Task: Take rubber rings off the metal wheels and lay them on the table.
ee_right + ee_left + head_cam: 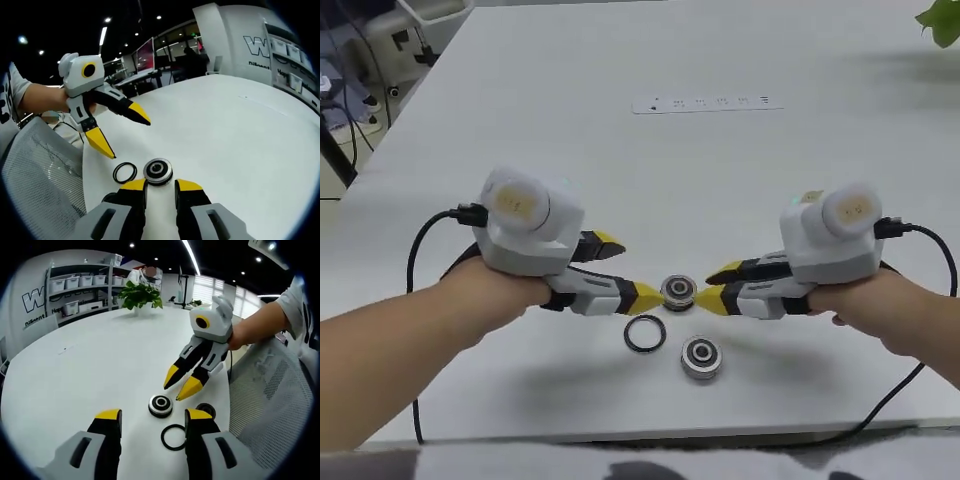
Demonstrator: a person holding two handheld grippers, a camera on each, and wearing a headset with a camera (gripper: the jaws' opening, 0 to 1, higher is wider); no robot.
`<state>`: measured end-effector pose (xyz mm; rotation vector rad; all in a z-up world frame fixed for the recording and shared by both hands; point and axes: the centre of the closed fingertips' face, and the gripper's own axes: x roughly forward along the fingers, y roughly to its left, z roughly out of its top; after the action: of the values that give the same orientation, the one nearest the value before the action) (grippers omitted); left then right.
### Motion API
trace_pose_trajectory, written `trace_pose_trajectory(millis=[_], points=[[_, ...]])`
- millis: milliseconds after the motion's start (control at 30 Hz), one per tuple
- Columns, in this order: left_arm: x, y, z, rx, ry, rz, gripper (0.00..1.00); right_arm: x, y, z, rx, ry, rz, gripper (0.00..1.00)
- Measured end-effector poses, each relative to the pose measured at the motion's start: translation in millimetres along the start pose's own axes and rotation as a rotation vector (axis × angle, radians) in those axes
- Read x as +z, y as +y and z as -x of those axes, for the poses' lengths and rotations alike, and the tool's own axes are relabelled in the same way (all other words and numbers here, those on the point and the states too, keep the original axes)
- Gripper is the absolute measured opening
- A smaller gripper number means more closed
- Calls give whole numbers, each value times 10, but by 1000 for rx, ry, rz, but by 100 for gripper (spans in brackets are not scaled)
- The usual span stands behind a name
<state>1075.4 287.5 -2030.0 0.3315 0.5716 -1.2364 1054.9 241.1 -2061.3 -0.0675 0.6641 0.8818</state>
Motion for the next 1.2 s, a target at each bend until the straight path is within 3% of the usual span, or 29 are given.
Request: trace_pose_trajectory(millis=[867,1067,1200], points=[[-47,-206,-408,-77,53,-61,25,-78,-24,-50,13,15,13,20],[-70,-202,-450,-74,70,-67,19,-97,-29,-44,13,19,15,20],[-72,-162,-460,-58,60,-62,15,-99,-28,-46,13,19,16,20]])
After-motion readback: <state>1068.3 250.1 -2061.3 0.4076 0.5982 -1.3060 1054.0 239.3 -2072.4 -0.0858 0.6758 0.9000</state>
